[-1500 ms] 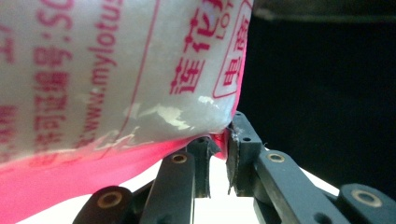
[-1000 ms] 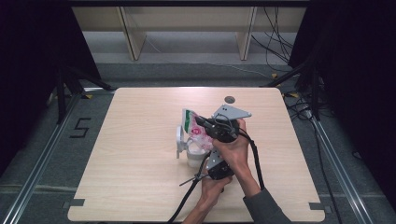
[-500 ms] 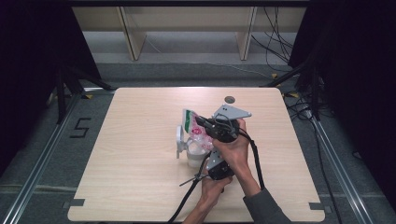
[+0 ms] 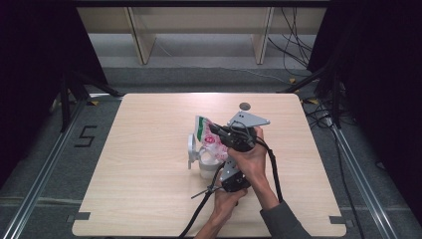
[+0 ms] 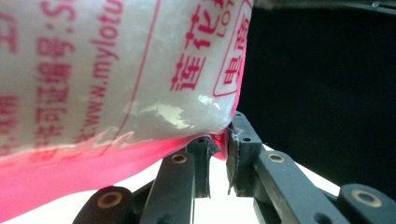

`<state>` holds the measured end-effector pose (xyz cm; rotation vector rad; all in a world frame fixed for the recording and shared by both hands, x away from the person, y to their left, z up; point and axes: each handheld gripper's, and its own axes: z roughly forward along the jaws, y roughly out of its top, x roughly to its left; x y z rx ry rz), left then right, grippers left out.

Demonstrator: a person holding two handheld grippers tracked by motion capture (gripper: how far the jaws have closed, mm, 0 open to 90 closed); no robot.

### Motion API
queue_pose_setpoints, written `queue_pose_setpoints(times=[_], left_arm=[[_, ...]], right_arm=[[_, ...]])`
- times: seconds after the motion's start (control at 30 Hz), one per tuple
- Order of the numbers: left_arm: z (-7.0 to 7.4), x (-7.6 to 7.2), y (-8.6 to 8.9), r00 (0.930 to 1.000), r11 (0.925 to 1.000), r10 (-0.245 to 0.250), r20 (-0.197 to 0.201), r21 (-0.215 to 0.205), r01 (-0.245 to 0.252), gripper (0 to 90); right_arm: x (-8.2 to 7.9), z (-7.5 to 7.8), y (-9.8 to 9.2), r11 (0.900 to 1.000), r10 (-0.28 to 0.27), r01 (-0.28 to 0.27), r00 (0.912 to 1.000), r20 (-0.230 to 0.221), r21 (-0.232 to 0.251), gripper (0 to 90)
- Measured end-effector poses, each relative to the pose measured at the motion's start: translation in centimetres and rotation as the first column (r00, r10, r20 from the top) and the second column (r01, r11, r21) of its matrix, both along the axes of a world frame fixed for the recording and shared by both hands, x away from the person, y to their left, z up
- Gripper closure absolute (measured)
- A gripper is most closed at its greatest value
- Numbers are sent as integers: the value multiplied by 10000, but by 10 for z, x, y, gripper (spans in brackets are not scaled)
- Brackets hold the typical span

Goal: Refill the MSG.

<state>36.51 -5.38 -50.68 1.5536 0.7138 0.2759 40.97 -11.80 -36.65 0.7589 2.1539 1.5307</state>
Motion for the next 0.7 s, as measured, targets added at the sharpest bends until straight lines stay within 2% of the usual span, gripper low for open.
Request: queue_pose_setpoints(times=[0.1, 0.17, 0.23, 0.3, 0.33, 0.37, 0.43, 0.47, 0.5, 0.53, 0.57, 0.6, 0.63, 0.7], left_arm=[[-1, 0, 0, 10000, 10000, -62, 29, -52, 62, 803], [1, -1, 1, 10000, 9999, -29, -65, 149, 30, 803], [1, -1, 2, 10000, 9999, -72, -33, 148, 72, 802], [1, -2, 2, 10000, 9997, -17, -48, 254, 18, 802], [1, -2, 3, 10000, 9996, -27, -60, 291, 29, 802], [0, -2, 3, 10000, 9996, -49, -59, 295, 50, 802], [0, -2, 4, 10000, 9994, -62, -34, 335, 63, 802], [0, -2, 4, 10000, 9995, -69, -36, 322, 70, 800], [0, -3, 4, 9999, 9998, -76, -85, 209, 78, 800], [0, -3, 2, 9998, 9997, -60, -189, -246, 56, 799], [0, -3, 2, 9999, 9999, -43, -150, -133, 41, 797], [1, -4, 3, 9996, 10000, 20, -271, -23, -20, 797], [0, -3, 3, 9998, 9998, -83, -200, -184, 80, 796], [0, -4, 4, 9997, 9999, -76, -246, -73, 74, 794]], right_arm=[[-1, 1, -2, 9999, -115, 116, 9998, -148, 63, 900], [-1, 1, -3, 9998, -30, 34, 9998, -203, 210, 900], [-1, 2, -5, 9997, 8, -2, 9997, -248, 247, 900], [1, 2, -6, 9998, 112, -113, 9999, 68, 173, 900], [0, 2, -6, 9992, 136, -130, 9998, -169, 376, 900], [0, 3, -7, 9993, 41, -37, 9999, -93, 380, 900], [0, 3, -8, 9986, 126, -111, 9995, -283, 526, 900], [0, 4, -10, 9990, 69, -67, 10000, -56, 444, 900], [0, 4, -9, 9981, 147, -137, 9997, -171, 600, 900], [0, 4, -10, 9973, 227, -212, 9995, -203, 698, 900], [0, 5, -11, 9967, 293, -279, 9994, -171, 767, 900], [0, 5, -11, 9967, 293, -279, 9994, -171, 767, 900], [-1, 5, -11, 9966, 240, -215, 9992, -304, 801, 900], [-1, 5, -13, 9961, 223, -193, 9992, -333, 862, 900]])
